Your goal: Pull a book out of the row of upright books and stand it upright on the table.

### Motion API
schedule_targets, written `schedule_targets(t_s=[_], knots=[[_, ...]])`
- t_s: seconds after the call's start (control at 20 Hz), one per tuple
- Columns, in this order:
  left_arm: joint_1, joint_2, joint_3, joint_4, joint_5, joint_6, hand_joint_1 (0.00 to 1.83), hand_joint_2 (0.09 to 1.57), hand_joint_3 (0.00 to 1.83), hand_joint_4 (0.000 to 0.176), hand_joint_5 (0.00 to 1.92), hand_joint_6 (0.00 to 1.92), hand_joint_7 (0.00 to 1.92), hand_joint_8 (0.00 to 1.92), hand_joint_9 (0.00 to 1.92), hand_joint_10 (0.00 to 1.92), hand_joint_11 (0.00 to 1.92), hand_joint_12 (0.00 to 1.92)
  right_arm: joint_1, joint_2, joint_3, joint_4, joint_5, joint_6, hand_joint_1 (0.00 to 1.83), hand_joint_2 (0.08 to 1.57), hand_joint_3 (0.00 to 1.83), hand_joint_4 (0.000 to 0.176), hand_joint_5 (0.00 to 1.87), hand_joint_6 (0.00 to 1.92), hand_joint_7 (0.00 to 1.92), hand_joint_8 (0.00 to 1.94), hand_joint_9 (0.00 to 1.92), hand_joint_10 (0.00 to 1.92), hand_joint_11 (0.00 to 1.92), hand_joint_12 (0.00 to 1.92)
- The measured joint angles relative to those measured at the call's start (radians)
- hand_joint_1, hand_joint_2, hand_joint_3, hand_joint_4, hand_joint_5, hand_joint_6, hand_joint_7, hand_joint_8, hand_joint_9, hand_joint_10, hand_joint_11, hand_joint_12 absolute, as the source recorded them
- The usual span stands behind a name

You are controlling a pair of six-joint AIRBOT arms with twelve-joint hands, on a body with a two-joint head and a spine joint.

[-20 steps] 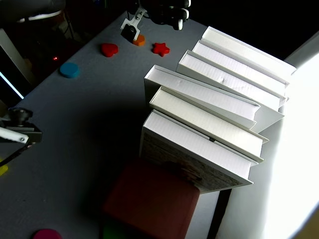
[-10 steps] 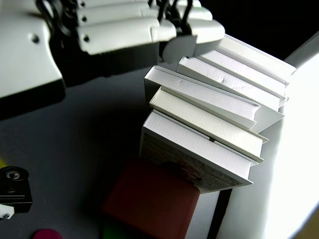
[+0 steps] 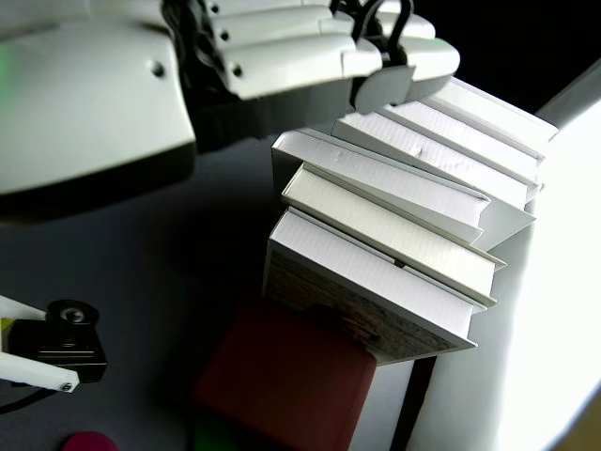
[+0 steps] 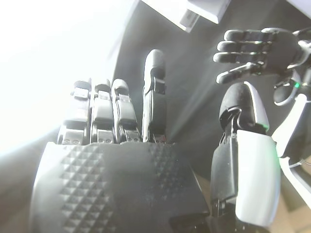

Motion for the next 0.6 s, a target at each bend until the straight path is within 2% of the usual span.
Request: schedule_targets(t_s=[0.05,0.15,0.2,0.25,0.3,0.45,0.5,0.55,0.6], knots=[[0.0,0.0,0.0,0.0,0.0,0.0,0.76,0.98,0.0,0.14,0.24,0.0,0.0,0.0,0.04,0.01,0.0,0.31,-0.013,-0.014,0.019,0.027,-0.007,-0.002,0.49,1.1,0.0,0.089,0.65,0.02,0.0,0.0,0.0,0.0,0.0,0.0],[0.0,0.0,0.0,-0.001,0.0,0.0,0.75,0.97,0.0,0.139,0.22,0.0,0.0,0.0,0.03,0.0,0.0,0.31,-0.024,-0.032,0.04,0.053,-0.012,-0.003,0.61,1.14,0.01,0.126,0.65,0.01,0.0,0.0,0.0,0.0,0.0,0.0],[0.0,0.0,0.0,-0.001,0.0,0.0,0.75,0.97,0.0,0.132,0.2,0.0,0.0,0.0,0.01,0.0,0.0,0.29,-0.03,-0.042,0.05,0.06,-0.009,-0.002,0.62,1.16,0.02,0.12,0.64,0.01,0.0,0.0,0.0,0.0,0.0,0.0],[0.0,0.0,0.0,0.0,0.0,0.0,0.74,0.97,0.0,0.137,0.2,0.0,0.0,0.0,0.02,0.0,0.0,0.28,-0.045,-0.057,0.061,0.07,-0.01,-0.002,0.58,1.17,0.02,0.1,0.63,0.0,0.0,0.0,0.0,0.0,0.0,0.0],[0.0,0.0,0.0,0.002,-0.001,0.0,0.74,0.97,0.0,0.135,0.19,0.0,0.0,0.0,0.03,0.01,0.0,0.28,-0.055,-0.068,0.07,0.091,0.0,0.0,0.49,1.18,0.02,0.082,0.51,0.0,0.0,0.0,0.0,0.0,0.0,0.0],[0.0,0.0,0.0,-0.001,-0.002,0.0,0.74,0.96,0.0,0.135,0.19,0.0,0.0,0.0,0.03,0.01,0.0,0.28,-0.076,-0.076,0.085,0.11,0.0,-0.001,0.47,1.18,0.02,0.078,0.48,0.0,0.0,0.0,0.0,0.0,0.0,0.0],[0.0,0.0,0.0,-0.001,-0.002,0.0,0.77,0.98,0.0,0.13,0.16,0.0,0.0,0.0,0.02,0.0,0.0,0.21,-0.086,-0.076,0.087,0.125,0.001,-0.001,0.38,1.18,0.02,0.076,0.46,0.0,0.0,0.0,0.0,0.0,0.0,0.0],[0.0,0.0,0.0,0.0,-0.002,0.0,0.8,0.98,0.0,0.122,0.13,0.0,0.0,0.0,0.01,0.0,0.0,0.2,-0.086,-0.076,0.088,0.125,0.002,-0.001,0.43,1.2,0.02,0.099,0.54,0.03,0.0,0.0,0.0,0.0,0.0,0.0],[0.0,0.0,0.0,0.0,-0.002,0.0,0.81,0.97,0.0,0.119,0.13,0.0,0.0,0.0,0.01,0.0,0.0,0.19,-0.087,-0.078,0.091,0.125,0.003,-0.001,0.43,1.2,0.02,0.1,0.55,0.03,0.0,0.0,0.0,0.0,0.0,0.0]])
